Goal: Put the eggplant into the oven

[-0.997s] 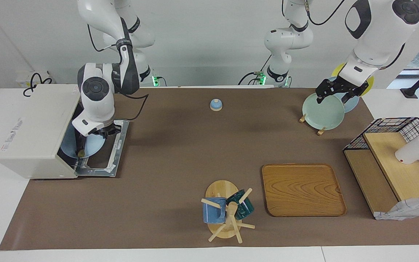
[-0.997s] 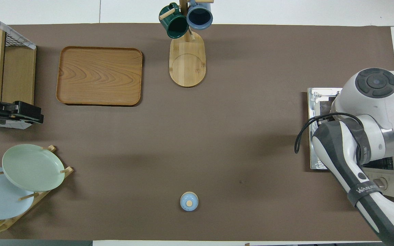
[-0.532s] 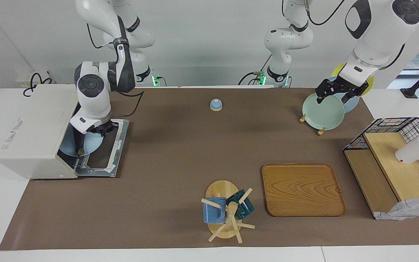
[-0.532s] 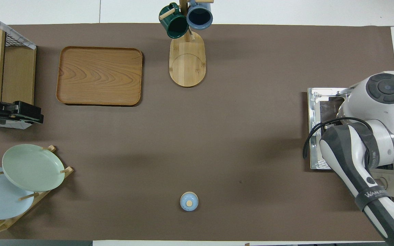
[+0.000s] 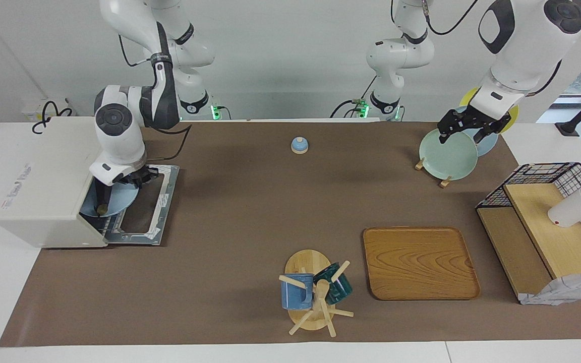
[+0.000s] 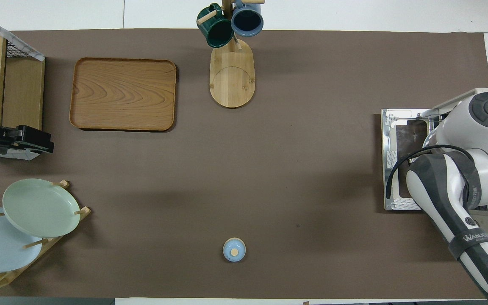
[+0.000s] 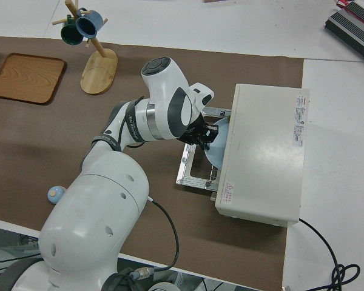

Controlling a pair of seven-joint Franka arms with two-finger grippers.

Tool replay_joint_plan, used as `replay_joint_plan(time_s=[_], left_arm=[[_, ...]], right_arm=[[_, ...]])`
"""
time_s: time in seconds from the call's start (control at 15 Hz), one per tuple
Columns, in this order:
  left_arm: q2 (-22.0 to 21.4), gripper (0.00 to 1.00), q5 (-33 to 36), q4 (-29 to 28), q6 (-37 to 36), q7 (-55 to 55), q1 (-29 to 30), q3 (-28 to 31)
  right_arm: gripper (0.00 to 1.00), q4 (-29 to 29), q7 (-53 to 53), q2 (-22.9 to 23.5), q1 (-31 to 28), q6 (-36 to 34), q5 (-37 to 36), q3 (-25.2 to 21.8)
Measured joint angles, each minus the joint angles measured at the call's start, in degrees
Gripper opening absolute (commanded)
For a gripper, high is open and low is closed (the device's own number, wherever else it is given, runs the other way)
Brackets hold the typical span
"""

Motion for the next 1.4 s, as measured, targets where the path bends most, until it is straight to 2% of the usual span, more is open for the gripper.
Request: replay_joint_plan(time_s=[0.47, 0.53, 0.6, 0.73, 1.0, 1.4], left_arm=[[0.0, 1.00, 0.0, 0.0, 0.0, 0.0, 0.0, 0.0], [0.0, 1.00, 0.0, 0.0, 0.0, 0.0, 0.0, 0.0], [0.0, 1.00, 0.0, 0.0, 0.0, 0.0, 0.0, 0.0], [0.0, 1.00, 0.0, 0.0, 0.0, 0.0, 0.0, 0.0], [0.0, 1.00, 0.0, 0.0, 0.0, 0.0, 0.0, 0.0], [0.0, 1.00, 0.0, 0.0, 0.0, 0.0, 0.0, 0.0]], right_arm=[[0.21, 2.2, 0.0, 0.0, 0.2, -2.4, 2.9, 1.2], [0.14, 3.3, 0.0, 0.0, 0.2, -3.3, 3.6, 2.0], [0.02, 4.2, 0.0, 0.0, 0.2, -4.0, 4.3, 2.9], [0.00, 5.1, 1.5, 0.0, 0.3, -4.0, 5.7, 5.0], [0.00, 3.0, 12.9, 1.0, 0.3, 0.9, 6.2, 9.4], [0.00, -0.2, 15.7, 6.3, 0.2, 8.7, 6.2, 9.4]])
